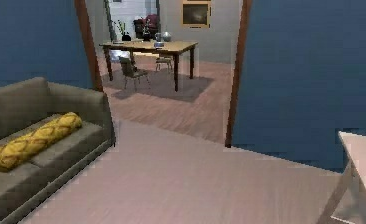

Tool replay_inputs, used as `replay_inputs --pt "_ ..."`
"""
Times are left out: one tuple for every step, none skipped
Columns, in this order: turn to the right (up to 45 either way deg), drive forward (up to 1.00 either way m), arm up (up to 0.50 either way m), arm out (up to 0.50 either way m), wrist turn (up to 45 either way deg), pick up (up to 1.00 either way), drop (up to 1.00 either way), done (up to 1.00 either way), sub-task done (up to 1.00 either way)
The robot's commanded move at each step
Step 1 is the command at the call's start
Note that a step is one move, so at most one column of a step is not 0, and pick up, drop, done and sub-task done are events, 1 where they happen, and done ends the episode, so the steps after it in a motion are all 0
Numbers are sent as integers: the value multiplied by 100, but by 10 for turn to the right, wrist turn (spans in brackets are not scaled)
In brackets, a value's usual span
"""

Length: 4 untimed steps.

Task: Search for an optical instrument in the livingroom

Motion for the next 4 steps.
replay_inputs --pt "0 100 0 0 0 0 0 0 0" --pt "0 85 0 0 0 0 0 0 0" --pt "210 0 0 0 0 0 0 0 0" --pt "0 100 0 0 0 0 0 0 0"
